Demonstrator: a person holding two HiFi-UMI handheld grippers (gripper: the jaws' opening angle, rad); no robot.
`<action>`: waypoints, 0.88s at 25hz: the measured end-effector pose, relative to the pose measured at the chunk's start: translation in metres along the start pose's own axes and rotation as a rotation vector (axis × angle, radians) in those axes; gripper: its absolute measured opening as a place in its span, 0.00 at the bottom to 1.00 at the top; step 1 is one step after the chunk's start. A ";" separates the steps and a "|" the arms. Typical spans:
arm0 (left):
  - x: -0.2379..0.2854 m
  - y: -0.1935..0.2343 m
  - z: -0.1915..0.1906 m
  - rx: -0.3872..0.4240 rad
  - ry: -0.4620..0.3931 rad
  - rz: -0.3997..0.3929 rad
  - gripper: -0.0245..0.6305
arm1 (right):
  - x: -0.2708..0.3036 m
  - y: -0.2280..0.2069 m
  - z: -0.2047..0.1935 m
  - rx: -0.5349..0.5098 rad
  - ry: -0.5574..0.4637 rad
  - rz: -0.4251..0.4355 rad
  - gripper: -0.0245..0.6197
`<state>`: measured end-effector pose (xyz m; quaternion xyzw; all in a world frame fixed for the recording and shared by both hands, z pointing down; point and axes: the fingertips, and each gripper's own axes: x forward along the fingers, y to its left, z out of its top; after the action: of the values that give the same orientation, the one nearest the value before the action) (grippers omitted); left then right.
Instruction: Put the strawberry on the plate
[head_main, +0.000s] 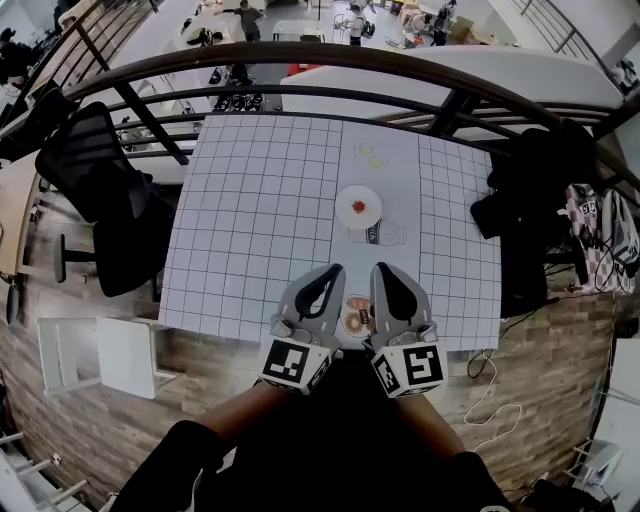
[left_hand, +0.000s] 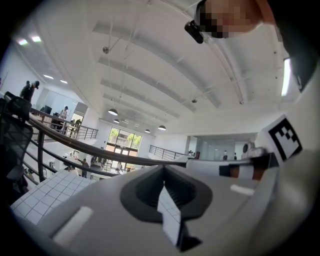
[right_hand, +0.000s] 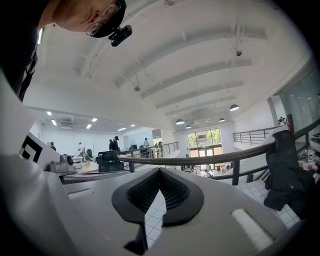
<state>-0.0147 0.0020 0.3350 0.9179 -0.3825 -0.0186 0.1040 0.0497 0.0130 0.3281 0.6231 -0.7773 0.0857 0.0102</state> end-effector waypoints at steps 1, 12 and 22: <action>0.001 0.000 0.000 0.002 -0.001 -0.001 0.05 | 0.000 -0.001 0.000 0.000 -0.001 -0.004 0.04; 0.010 -0.007 0.002 0.015 -0.014 -0.032 0.05 | -0.005 -0.001 -0.005 -0.020 0.016 -0.053 0.03; 0.010 -0.010 -0.004 0.023 -0.008 -0.059 0.05 | -0.011 0.000 -0.009 -0.052 0.026 -0.084 0.03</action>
<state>-0.0002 0.0028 0.3375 0.9298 -0.3560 -0.0212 0.0914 0.0510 0.0249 0.3359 0.6534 -0.7524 0.0732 0.0402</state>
